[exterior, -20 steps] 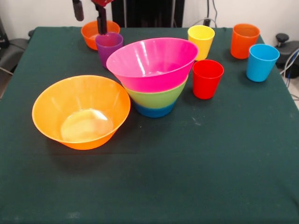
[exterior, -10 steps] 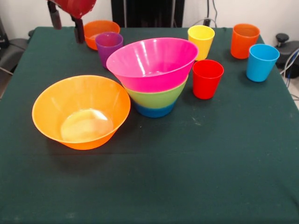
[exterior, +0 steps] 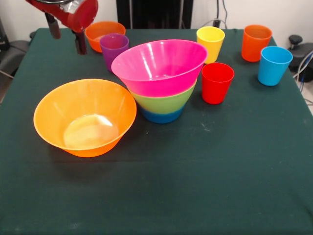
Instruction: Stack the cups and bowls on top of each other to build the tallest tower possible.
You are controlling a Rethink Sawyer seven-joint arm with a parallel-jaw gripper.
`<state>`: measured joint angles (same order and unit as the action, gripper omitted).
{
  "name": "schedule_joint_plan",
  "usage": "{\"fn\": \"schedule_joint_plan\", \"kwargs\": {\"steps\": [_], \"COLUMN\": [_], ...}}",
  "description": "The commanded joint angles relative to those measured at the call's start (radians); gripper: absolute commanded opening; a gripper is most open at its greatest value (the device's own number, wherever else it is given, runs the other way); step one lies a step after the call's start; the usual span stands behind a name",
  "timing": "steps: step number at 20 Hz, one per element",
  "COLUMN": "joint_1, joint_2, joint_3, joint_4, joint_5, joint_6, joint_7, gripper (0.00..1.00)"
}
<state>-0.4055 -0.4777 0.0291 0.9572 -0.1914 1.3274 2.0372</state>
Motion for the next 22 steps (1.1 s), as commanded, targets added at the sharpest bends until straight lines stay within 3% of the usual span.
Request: {"fn": "schedule_joint_plan", "kwargs": {"steps": [1,16,22], "joint_1": [0.046,0.058,0.051], "joint_2": [0.058,0.103,0.106], "joint_3": [0.112,0.095,0.085], "joint_4": [-0.076,-0.194,-0.19], "joint_5": [-0.068,-0.067,-0.077], "joint_6": [0.072,0.165,0.131], "joint_7": [-0.222,-0.245,-0.267], "gripper": [1.0,1.0,1.0]}}
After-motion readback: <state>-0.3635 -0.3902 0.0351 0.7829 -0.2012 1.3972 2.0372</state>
